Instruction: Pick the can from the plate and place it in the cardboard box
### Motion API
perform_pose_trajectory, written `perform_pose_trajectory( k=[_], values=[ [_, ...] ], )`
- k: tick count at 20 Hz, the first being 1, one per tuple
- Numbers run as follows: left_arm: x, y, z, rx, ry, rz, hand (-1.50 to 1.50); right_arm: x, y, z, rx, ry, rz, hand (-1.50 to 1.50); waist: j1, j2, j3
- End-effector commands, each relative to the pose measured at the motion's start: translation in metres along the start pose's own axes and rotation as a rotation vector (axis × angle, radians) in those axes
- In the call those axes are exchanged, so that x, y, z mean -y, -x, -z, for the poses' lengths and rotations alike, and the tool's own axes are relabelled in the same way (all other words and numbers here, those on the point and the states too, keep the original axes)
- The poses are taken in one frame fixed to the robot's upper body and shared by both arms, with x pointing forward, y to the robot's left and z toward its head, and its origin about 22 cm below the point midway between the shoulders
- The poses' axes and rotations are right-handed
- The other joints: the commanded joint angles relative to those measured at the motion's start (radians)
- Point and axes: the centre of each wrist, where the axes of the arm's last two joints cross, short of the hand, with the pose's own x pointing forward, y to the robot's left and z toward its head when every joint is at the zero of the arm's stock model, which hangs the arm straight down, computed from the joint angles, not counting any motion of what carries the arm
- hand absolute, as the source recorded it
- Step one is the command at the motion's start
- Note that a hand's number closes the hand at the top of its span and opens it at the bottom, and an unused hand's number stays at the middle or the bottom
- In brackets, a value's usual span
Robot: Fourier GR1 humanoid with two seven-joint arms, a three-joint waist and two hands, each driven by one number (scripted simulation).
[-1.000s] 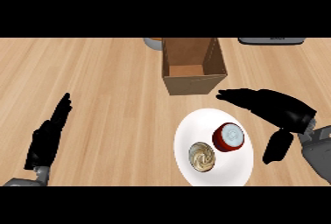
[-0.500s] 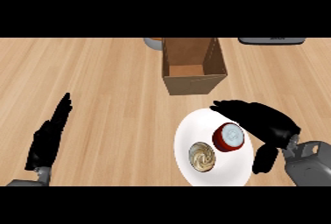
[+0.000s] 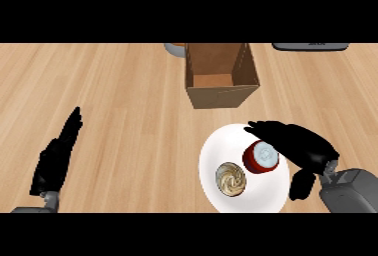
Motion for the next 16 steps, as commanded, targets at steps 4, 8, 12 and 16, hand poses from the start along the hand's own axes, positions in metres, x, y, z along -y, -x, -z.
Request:
perform_pose_trajectory(
  k=[4,8,12,16],
  values=[
    [0.012,-0.004,0.007,0.009,-0.002,0.010,0.00,-0.004,0.011,0.025,-0.002,0.002,-0.001,-1.50,0.002,0.001,0.000],
    [0.015,-0.003,-0.001,0.004,-0.007,-0.003,0.00,-0.015,-0.001,0.008,-0.004,0.007,-0.005,-1.50,-0.001,0.000,0.000],
    [0.000,-0.001,-0.001,-0.020,0.037,0.001,0.00,-0.030,-0.014,0.006,0.011,0.028,0.017,-1.50,-0.002,-0.001,0.000],
    [0.010,0.000,-0.009,-0.008,0.019,-0.009,0.00,-0.022,0.006,0.024,-0.001,0.026,0.039,-1.50,0.002,0.000,0.000]
  ],
)
